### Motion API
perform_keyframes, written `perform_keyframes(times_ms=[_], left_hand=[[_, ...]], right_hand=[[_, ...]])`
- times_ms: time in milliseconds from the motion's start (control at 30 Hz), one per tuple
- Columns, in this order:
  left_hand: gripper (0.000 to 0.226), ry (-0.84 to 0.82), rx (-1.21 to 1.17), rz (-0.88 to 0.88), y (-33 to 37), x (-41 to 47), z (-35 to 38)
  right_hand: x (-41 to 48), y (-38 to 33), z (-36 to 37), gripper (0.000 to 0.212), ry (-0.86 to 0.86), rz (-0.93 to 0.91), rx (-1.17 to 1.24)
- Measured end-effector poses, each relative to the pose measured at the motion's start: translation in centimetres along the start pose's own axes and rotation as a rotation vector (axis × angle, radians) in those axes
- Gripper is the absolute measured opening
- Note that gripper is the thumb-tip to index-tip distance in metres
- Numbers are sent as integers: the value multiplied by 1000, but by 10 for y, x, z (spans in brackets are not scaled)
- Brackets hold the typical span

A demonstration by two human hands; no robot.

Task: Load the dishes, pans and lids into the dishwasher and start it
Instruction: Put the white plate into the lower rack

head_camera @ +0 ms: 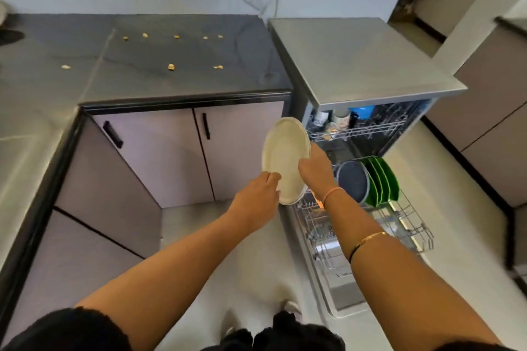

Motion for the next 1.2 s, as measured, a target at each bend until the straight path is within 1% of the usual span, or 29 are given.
perform_keyframes(times_ms=[133, 333, 500, 633, 733, 833, 933, 1033, 1133, 1200], left_hand=[[35, -34, -4, -40, 20, 7, 13], [33, -41, -26, -137, 50, 26, 40], [33, -51, -133, -273, 90, 52, 84], [32, -44, -250, -347, 106, 73, 117], [34, -34, -345, -417, 99, 93, 147], [33, -7, -410, -465, 77, 113, 183], [34, 32, -469, -498, 44, 134, 219], [35, 103, -564, -546, -2, 156, 256], [32, 198, -638, -625, -48, 178, 287], [30, 249, -672, -655, -71, 193, 305]], right_hand=[[-3, 39, -40, 42, 40, 35, -169], [1, 98, -98, 44, 71, 131, -256], [22, 153, -137, 44, 2, 150, -315], [39, 185, -143, 38, -57, 124, -418], [57, 214, -122, 45, -96, 125, -481], [77, 247, -81, 60, -139, 140, -485], [102, 290, -27, 72, -192, 151, -416], [137, 336, 31, 82, -225, 94, -382], [175, 365, 70, 92, -189, 64, -364], [199, 378, 91, 94, -152, 4, -418]])
Point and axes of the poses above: each hand's wrist, its own x-axis towards the middle knuckle, its own z-axis out of the palm, y = z × x, the point moved 1 cm from there along x, towards the middle knuckle, and after that the axes turned 8 degrees about -y, right-handed, at the moved point
